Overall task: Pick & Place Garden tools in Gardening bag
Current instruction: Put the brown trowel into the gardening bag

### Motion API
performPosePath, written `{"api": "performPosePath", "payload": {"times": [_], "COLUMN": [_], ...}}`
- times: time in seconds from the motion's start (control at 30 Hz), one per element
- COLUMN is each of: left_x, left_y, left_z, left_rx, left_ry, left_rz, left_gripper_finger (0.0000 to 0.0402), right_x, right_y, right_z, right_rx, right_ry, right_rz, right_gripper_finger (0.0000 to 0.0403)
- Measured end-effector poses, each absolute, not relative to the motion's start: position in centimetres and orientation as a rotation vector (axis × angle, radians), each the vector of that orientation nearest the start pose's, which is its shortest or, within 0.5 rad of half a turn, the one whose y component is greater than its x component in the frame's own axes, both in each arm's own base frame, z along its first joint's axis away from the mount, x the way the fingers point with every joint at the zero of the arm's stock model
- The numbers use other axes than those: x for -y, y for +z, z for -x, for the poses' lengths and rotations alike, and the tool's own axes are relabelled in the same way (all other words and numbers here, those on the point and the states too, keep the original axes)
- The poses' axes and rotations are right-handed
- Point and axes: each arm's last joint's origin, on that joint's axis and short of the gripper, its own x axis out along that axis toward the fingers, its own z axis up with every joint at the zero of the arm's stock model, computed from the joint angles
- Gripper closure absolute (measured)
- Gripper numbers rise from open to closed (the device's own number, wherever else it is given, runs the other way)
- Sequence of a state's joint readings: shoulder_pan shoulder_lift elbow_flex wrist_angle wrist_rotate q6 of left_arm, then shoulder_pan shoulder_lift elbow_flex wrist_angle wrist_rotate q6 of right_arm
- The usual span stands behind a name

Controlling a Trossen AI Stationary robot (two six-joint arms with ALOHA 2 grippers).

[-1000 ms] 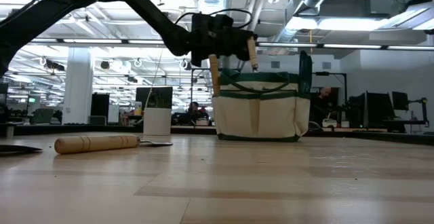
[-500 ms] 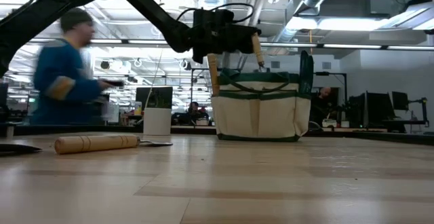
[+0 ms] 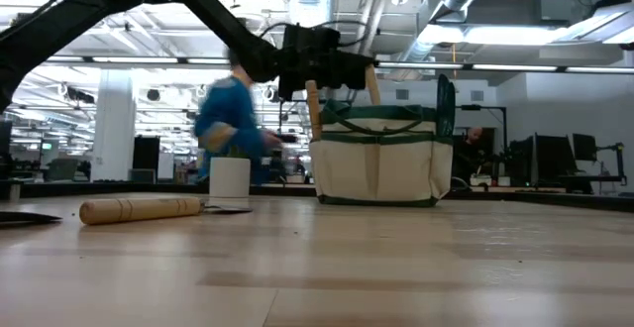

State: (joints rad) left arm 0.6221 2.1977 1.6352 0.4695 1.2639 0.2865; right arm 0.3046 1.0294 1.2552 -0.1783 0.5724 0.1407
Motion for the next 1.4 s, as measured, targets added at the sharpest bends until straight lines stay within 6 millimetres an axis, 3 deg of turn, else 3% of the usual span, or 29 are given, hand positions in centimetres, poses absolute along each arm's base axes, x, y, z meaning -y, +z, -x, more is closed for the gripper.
{"api": "performPosePath", "payload": {"times": [0.17,0.8,0.97,1.17,1.4], "left_x": [-26.7,-26.3,-26.3,-26.3,-25.9], "left_y": [20.7,21.5,21.5,22.3,25.1], "left_z": [-41.9,-42.1,-42.1,-42.0,-41.5], "left_rx": [0.001,0.005,0.001,0.004,0.035], "left_ry": [-0.646,-0.591,-0.589,-0.572,-0.516], "left_rz": [-0.139,-0.157,-0.142,-0.142,-0.192], "left_gripper_finger": [0.0353,0.0305,0.0275,0.0221,0.018], "right_x": [-4.5,-4.6,-4.6,-4.6,-4.6], "right_y": [44.7,44.6,44.6,44.6,44.6], "right_z": [-19.7,-19.7,-19.7,-19.7,-19.7], "right_rx": [0.061,0.046,0.045,0.046,0.043], "right_ry": [-0.264,-0.265,-0.265,-0.265,-0.265], "right_rz": [-0.16,-0.145,-0.144,-0.145,-0.143], "right_gripper_finger": [0.0403,0.0403,0.0403,0.0403,0.0403]}}
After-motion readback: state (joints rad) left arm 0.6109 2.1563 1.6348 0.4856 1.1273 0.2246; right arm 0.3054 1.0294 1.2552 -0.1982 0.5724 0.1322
